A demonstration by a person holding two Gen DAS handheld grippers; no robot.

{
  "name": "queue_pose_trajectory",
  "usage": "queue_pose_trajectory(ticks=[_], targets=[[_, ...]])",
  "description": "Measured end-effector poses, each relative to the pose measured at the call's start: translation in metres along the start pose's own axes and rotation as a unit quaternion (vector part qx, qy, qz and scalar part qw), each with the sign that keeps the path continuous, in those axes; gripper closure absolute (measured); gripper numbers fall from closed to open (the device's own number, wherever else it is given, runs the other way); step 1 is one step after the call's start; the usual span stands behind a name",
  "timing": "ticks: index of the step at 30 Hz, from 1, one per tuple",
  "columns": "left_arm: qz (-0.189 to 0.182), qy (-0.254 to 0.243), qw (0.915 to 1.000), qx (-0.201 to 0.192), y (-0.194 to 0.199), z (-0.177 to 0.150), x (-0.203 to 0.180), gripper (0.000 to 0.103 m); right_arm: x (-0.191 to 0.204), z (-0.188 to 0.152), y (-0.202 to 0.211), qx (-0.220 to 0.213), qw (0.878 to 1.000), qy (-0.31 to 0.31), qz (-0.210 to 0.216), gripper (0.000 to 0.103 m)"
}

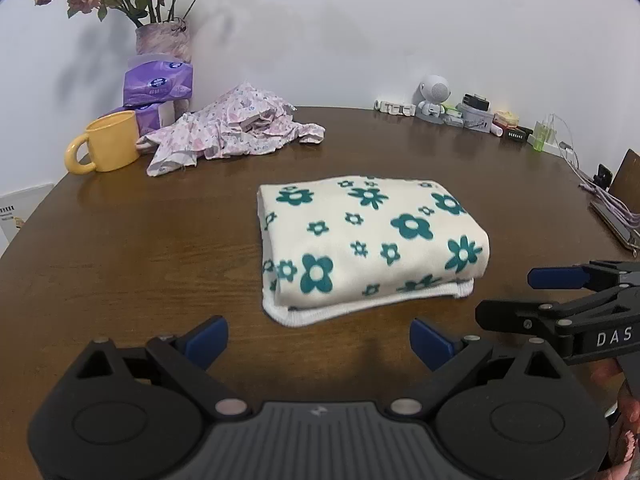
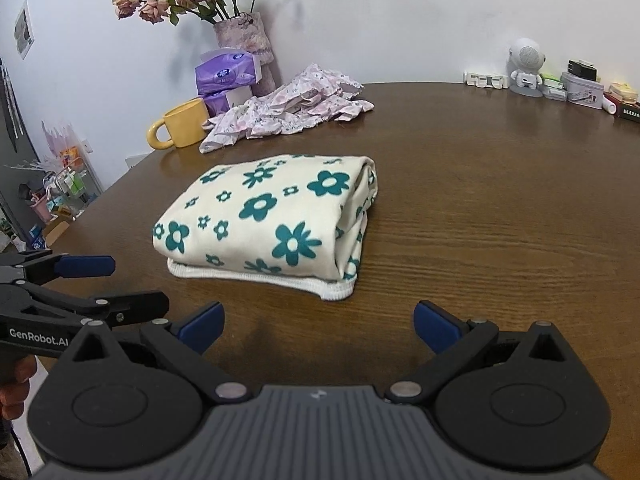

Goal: Fold clothes
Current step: 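Pull both open grippers back from the folded teal-flower bundle, then grasp the bundle's end with both grippers side by side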

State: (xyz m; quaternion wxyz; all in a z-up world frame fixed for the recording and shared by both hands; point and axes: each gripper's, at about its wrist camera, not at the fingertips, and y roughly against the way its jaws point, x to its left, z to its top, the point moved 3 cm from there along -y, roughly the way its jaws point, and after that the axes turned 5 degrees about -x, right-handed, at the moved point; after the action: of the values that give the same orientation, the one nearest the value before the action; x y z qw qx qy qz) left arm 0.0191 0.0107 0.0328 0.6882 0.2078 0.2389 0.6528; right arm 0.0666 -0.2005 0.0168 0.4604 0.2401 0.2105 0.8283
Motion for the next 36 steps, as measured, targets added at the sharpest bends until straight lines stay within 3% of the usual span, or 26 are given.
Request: queue_pose_trajectory(ticks=[13,20,30,36], targets=[[-0.012,0.027,0.9995,0.012,-0.025,0.026,0.019,0.005,-0.008,0.026,-0.025,0.006,0.999,-0.03,0.031,0.0],[-0.033,0.072,0.9961,0.038,-0.049,0.043,0.034,0.005,-0.023,0.037,-0.049,0.028,0.995,-0.08,0.053,0.0],[-0.076,0.18,0.9776,0.08,-0.086,0.059,0.066,0.005,-0.049,0.052,-0.081,0.045,0.979,-0.174,0.097,0.0],[-0.12,0.239,0.9586,0.099,-0.103,0.058,0.086,0.006,-0.056,0.058,-0.095,0.056,0.968,-0.203,0.134,0.0]])
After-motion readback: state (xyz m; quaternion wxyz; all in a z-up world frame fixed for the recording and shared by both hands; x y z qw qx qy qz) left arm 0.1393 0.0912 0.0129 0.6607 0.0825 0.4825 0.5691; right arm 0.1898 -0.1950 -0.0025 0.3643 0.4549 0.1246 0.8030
